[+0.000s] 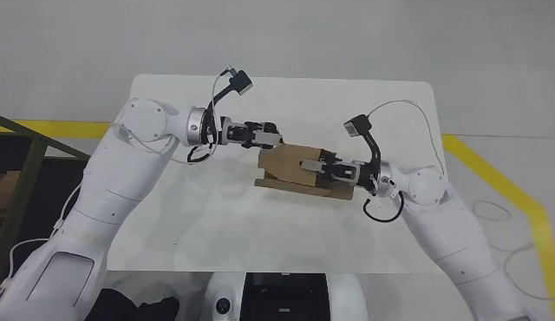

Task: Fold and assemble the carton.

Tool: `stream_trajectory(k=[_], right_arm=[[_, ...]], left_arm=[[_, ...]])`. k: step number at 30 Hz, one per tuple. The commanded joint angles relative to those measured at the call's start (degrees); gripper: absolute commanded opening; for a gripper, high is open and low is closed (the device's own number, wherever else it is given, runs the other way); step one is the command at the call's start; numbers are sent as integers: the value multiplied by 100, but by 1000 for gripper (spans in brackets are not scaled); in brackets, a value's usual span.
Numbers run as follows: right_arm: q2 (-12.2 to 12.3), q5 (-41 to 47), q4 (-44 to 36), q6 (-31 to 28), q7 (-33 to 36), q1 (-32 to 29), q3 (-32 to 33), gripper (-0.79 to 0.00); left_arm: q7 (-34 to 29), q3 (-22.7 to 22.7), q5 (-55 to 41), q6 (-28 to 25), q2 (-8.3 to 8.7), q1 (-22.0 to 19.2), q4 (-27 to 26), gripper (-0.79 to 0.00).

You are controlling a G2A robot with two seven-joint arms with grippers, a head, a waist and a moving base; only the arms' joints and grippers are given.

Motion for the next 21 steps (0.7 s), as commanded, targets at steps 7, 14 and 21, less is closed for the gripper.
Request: stream_trajectory(k=[7,14,21], right_arm=[[-46,8,-13,51,150,60,-203,-785],[-90,5,-42,81,243,147,-362,-785],[-130,42,31,104,236,236,-451,-785]], left_arm=[[-18,22,15,18,-11,-42,9,0],[-124,172,-42,85,-52,-147,34,0],[-321,364,-108,157,-105,-299,103,0]])
